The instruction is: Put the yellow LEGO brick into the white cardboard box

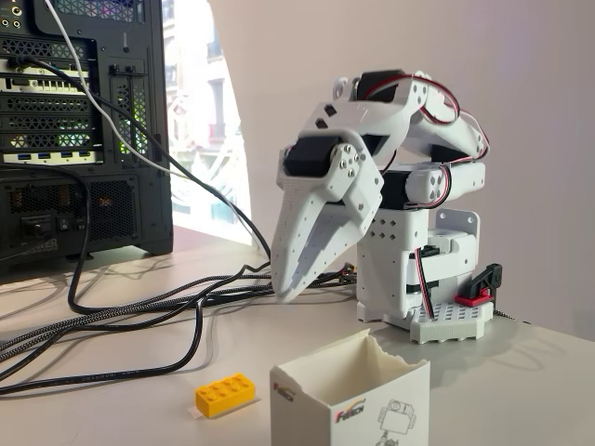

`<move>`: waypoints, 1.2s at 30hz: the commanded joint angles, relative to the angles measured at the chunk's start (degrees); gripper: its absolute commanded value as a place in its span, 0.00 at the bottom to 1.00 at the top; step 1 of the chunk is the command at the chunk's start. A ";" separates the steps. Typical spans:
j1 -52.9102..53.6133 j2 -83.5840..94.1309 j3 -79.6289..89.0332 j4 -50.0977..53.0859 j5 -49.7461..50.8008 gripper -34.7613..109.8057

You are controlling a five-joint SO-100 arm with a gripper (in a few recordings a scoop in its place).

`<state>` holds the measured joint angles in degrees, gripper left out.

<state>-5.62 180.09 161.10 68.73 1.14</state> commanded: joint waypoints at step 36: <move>6.06 -44.30 -30.06 -10.28 46.49 0.19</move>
<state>-0.44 137.11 137.02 59.50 37.53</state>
